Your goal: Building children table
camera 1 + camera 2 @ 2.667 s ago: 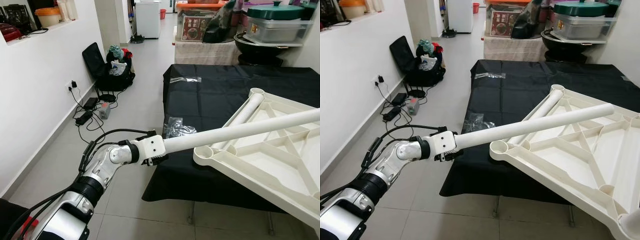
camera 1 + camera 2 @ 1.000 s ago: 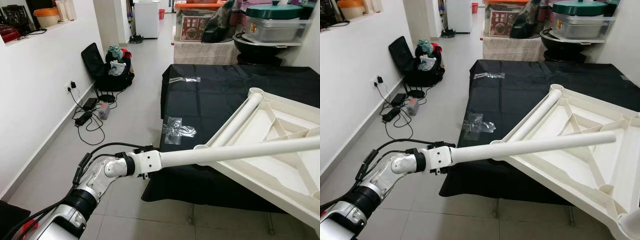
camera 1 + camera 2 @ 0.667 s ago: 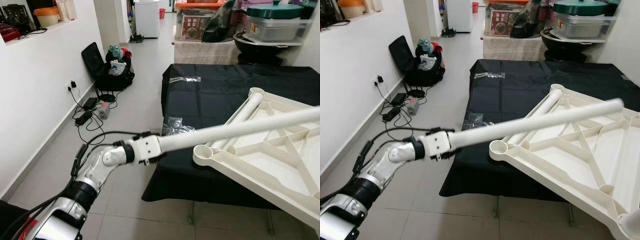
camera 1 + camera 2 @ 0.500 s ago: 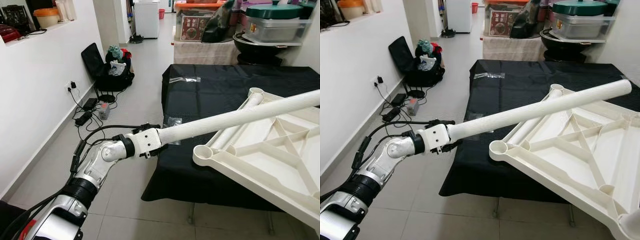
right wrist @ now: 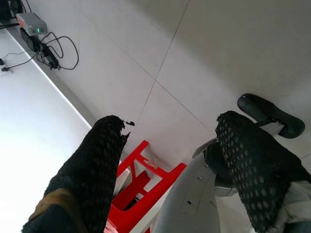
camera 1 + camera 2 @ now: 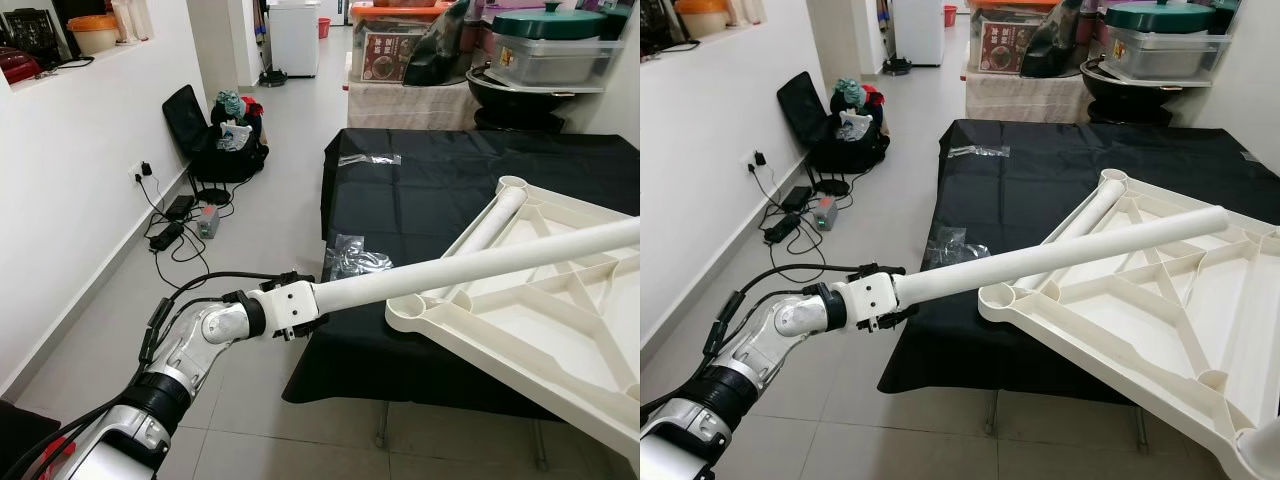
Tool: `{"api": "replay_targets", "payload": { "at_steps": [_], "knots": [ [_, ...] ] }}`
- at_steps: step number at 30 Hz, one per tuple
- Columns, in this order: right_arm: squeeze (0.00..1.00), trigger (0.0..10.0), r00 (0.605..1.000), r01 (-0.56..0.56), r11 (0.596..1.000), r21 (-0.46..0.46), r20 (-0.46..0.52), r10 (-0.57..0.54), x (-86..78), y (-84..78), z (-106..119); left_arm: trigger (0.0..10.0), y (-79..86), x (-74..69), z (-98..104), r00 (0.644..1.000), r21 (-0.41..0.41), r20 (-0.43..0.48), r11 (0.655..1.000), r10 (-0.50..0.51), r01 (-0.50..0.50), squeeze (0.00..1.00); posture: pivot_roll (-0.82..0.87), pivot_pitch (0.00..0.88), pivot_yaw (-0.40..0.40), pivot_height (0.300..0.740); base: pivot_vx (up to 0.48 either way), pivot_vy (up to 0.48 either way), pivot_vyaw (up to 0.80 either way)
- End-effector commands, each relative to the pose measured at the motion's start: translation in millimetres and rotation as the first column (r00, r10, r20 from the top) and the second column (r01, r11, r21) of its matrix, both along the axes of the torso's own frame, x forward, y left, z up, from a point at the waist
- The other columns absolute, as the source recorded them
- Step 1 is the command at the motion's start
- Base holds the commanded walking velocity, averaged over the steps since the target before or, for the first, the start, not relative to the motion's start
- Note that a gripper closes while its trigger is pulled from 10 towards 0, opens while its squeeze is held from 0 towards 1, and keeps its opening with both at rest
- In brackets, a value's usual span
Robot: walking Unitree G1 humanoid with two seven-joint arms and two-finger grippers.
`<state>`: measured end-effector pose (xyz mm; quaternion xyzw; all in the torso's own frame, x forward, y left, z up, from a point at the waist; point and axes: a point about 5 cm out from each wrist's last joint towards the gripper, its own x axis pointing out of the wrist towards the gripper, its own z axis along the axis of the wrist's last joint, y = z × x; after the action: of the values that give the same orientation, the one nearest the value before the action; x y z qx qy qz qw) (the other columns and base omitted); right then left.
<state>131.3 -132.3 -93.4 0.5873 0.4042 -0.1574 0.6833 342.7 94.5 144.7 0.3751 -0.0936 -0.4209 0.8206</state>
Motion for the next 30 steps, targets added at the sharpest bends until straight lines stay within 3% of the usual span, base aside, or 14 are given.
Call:
{"api": "replay_targets", "payload": {
  "at_steps": [1, 14, 20, 30],
  "knots": [
    [0.0, 10.0, 0.363, 0.153, 0.988, -0.017, 0.931, -0.04, 213.4, 17.4, 320.0, 10.0, 0.1, -1.4, -4.9, 1.0, 0.003, -0.019, 1.0, 0.001, 0.0, 0.0, 0.05, 0.0, -0.011, 0.74, 0.0, 0.0, 0.0],
    [0.0, 10.0, 0.341, 0.149, 0.989, 0.008, 0.938, -0.059, 214.7, 20.5, 328.3, 10.0, -1.8, -0.3, -2.4, 1.0, -0.009, -0.01, 1.0, 0.003, -0.003, 0.0, 0.06, 0.0, -0.011, 0.74, 0.0, 0.0, 0.0],
    [0.0, 10.0, 0.312, 0.133, 0.991, -0.005, 0.949, -0.037, 211.6, 22.1, 333.6, 10.0, -1.0, 2.1, 2.1, 1.0, -0.019, 0.002, 1.0, 0.011, -0.011, 0.0, 0.05, 0.0, -0.013, 0.74, 0.0, 0.0, 0.0],
    [0.0, 10.0, 0.334, 0.139, 0.99, -0.03, 0.942, -0.019, 209.4, 18.2, 323.2, 10.0, -3.2, 0.8, 1.2, 1.0, -0.024, -0.001, 1.0, 0.007, -0.007, 0.0, 0.05, 0.0, -0.012, 0.74, 0.0, 0.0, 0.0]
  ]
}}
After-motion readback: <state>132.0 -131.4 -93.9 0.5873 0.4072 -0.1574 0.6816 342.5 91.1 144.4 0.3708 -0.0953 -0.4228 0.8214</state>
